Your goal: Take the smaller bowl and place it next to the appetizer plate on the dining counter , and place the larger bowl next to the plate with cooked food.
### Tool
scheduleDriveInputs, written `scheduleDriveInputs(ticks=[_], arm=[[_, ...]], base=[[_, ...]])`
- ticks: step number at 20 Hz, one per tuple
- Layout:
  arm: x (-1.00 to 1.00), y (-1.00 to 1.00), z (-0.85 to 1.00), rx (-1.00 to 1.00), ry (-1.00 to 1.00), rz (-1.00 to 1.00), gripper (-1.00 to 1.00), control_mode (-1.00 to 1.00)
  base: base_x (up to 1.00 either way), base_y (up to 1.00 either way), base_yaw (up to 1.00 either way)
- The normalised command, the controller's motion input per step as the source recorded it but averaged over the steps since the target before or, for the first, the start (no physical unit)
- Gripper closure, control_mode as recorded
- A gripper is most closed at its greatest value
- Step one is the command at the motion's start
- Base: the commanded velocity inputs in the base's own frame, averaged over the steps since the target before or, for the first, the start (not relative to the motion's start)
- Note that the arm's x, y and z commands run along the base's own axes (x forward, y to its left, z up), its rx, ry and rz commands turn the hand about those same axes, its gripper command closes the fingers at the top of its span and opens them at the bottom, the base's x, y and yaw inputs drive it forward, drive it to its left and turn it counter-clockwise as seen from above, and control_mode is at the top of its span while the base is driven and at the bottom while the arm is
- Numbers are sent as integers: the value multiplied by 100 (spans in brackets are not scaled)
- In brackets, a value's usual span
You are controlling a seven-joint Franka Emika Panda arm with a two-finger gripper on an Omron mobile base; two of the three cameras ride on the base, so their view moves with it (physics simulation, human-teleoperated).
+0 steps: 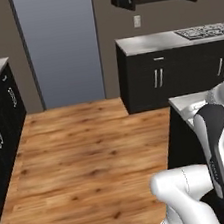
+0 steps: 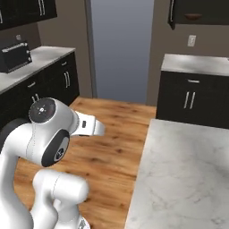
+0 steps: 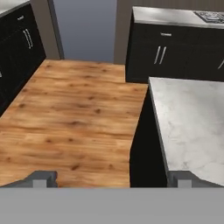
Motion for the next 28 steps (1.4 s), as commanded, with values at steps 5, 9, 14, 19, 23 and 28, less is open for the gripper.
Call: scheduleDriveInputs(ticks=[5, 9, 14, 19, 23, 28], arm=[[0, 0, 0, 0, 0, 0, -100, 100], [0, 0, 0, 0, 0, 0, -100, 100], [0, 0, 0, 0, 0, 0, -100, 100], [0, 0, 0, 0, 0, 0, -100, 100], [0, 0, 0, 0, 0, 0, -100, 100], [0, 0, 0, 0, 0, 0, -100, 100]], base=[[100, 17, -1], [100, 17, 0], [100, 13, 0], [100, 1, 0], [100, 0, 0], [100, 0, 0]])
